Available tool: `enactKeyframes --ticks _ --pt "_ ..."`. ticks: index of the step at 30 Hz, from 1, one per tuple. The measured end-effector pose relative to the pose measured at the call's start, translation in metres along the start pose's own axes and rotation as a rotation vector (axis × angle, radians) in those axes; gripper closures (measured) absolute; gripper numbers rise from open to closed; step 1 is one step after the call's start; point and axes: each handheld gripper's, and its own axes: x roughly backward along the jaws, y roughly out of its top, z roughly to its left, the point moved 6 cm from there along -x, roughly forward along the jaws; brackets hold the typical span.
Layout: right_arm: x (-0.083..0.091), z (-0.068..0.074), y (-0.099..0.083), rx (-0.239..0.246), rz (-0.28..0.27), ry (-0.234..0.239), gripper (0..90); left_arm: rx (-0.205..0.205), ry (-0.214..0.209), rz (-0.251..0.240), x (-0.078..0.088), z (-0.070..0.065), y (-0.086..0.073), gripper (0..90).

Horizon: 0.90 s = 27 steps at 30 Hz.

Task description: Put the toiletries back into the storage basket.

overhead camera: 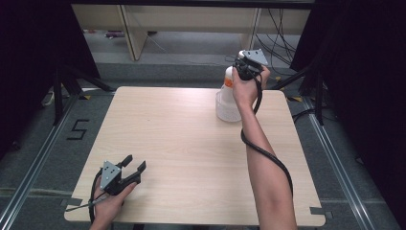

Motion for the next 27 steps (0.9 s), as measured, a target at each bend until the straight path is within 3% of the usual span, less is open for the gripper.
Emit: enactKeyframes --ticks 27 --pt "-0.007 0.003 -0.032 0.003 0.071 0.012 60.1 0.003 -0.003 -0.002 0.000 0.000 0.000 38.9"
